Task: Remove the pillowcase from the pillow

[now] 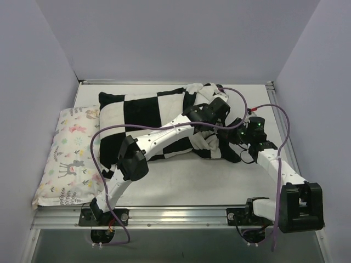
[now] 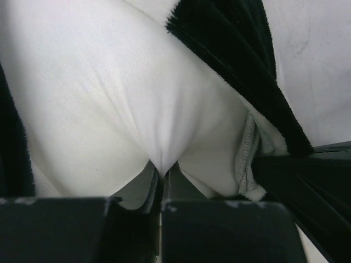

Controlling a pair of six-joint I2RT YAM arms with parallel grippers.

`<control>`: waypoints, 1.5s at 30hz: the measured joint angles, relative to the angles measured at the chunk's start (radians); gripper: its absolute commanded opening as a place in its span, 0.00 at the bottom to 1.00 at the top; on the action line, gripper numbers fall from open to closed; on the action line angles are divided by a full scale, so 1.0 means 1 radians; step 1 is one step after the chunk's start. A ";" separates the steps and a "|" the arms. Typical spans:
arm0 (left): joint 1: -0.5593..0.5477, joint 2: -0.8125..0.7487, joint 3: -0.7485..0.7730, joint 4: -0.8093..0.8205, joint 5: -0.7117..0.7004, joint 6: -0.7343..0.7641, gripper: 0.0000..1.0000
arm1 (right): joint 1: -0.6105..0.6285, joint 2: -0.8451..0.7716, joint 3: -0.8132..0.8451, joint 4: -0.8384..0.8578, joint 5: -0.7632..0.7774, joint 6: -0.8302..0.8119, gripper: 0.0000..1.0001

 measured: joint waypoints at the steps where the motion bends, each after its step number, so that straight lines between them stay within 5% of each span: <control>1: 0.003 0.002 0.013 -0.008 0.003 0.000 0.00 | 0.005 -0.009 0.018 -0.031 0.017 -0.010 0.00; 12: 0.151 -0.042 0.058 -0.045 0.243 -0.089 0.00 | -0.020 -0.034 0.053 -0.173 0.156 -0.055 0.00; 23: 0.304 -0.290 -0.059 -0.043 0.455 -0.165 0.00 | -0.052 0.031 0.055 -0.195 0.175 -0.067 0.00; 29: 0.266 -0.511 -0.407 0.083 0.502 -0.192 0.00 | -0.051 0.092 0.130 -0.253 0.175 -0.095 0.01; 32: 0.226 -0.670 -0.682 0.209 0.504 -0.229 0.00 | -0.014 0.090 0.159 -0.312 0.199 -0.117 0.10; 36: 0.193 -0.810 -0.903 0.341 0.506 -0.284 0.00 | 0.058 0.055 0.184 -0.393 0.232 -0.164 0.46; 39: 0.166 -0.851 -0.977 0.401 0.491 -0.307 0.00 | 0.058 -0.019 0.183 -0.455 0.273 -0.195 0.67; 45: 0.148 -0.852 -1.022 0.462 0.478 -0.338 0.00 | 0.074 -0.264 0.178 -0.541 0.349 -0.227 0.83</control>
